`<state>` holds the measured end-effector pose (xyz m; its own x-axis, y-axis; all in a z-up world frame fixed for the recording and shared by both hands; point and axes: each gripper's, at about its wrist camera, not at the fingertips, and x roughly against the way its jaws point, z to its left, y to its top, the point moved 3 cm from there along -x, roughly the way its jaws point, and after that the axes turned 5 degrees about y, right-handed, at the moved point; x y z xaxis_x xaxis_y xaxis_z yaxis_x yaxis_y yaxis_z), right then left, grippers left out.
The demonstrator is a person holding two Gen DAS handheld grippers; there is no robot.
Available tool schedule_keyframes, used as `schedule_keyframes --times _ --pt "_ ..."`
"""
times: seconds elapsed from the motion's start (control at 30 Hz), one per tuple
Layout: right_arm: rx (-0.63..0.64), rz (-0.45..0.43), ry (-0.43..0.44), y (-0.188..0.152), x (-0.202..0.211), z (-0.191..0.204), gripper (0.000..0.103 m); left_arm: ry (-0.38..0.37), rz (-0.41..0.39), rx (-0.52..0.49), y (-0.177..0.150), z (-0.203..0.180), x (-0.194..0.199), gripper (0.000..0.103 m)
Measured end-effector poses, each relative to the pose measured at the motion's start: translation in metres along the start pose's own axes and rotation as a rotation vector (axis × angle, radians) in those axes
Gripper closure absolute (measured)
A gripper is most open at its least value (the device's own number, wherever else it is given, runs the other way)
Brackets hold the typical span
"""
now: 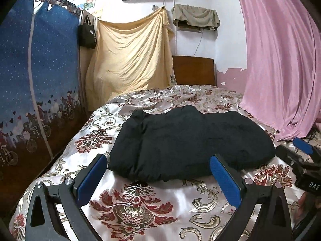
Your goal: Fold large clothes
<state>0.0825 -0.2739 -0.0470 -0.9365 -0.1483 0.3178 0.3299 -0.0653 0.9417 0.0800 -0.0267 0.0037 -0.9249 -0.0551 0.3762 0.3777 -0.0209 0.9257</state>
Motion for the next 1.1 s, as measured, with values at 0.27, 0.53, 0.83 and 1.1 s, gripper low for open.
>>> schedule_keyframes --times 0.27,0.53,0.83,1.1 --pt "-0.003 0.006 0.012 -0.015 0.006 0.006 0.001 0.02 0.004 -0.007 -0.01 0.003 0.007 0.0" --pt "0.0 0.016 0.041 -0.027 0.008 0.008 0.001 0.032 0.015 -0.022 -0.026 0.003 0.009 0.0" --pt "0.002 0.039 0.059 -0.039 0.008 0.013 0.001 0.032 0.02 -0.017 -0.034 0.006 0.012 0.0" --pt "-0.01 0.024 0.055 -0.042 0.014 0.011 0.001 0.027 0.003 0.009 -0.036 0.013 0.017 0.0"
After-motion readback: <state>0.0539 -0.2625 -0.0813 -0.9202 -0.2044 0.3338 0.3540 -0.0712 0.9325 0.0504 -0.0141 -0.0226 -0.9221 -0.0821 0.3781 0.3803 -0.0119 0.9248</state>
